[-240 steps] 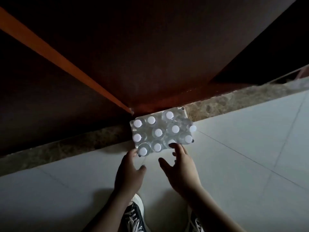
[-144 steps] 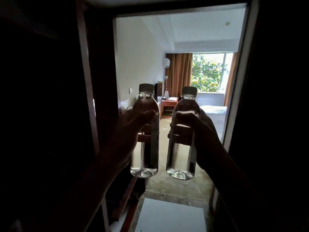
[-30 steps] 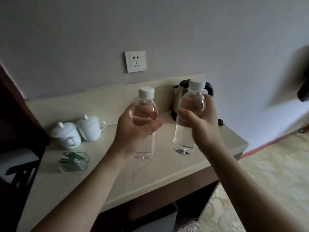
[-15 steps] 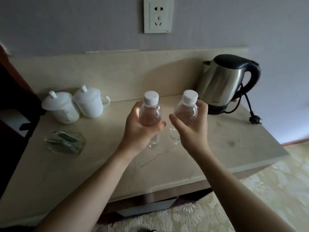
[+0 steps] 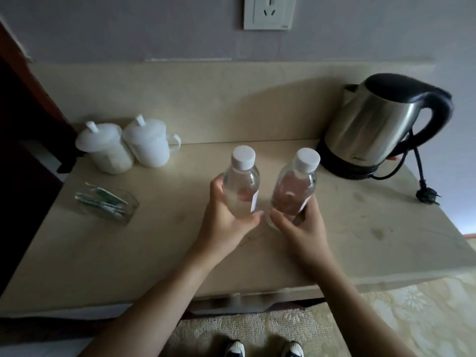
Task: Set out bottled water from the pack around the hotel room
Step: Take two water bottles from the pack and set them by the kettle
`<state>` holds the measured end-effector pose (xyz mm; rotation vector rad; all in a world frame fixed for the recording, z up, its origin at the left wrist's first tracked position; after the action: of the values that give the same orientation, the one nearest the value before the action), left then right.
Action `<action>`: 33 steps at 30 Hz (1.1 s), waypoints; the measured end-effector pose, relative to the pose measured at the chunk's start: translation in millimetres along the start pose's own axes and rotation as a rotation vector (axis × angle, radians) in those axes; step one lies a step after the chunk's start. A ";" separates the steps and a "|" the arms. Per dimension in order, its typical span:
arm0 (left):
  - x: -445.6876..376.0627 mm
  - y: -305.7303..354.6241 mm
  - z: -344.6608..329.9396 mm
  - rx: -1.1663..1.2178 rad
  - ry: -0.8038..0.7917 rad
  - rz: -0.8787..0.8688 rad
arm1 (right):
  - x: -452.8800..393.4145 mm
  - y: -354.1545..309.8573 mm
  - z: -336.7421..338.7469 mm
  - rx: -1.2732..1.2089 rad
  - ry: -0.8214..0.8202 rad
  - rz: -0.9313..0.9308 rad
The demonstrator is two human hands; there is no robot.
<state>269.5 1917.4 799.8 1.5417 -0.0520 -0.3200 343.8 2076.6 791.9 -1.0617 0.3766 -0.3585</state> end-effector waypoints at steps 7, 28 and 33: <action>0.5 -14.6 16.0 -0.168 0.004 0.057 | -12.7 6.8 14.3 0.209 -0.040 -0.042; -125.4 -43.0 24.7 -0.016 -0.178 0.045 | -114.2 6.5 -14.6 0.314 -0.043 0.028; -144.0 -45.1 15.0 -0.089 -0.209 0.015 | -140.9 2.6 -26.8 0.337 0.009 -0.002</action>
<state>120.4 1936.9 779.9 1.4144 -0.2104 -0.4641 207.7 2121.6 795.6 -0.7312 0.3096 -0.4125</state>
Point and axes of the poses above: each hand's wrist, its own x-axis away from the middle knuckle, its own z-axis out of the back of the hand, y = z × x, the point moved 1 cm from there along -x, towards the middle knuckle, and after that the axes turned 10 degrees about x, right-handed, at the moved point
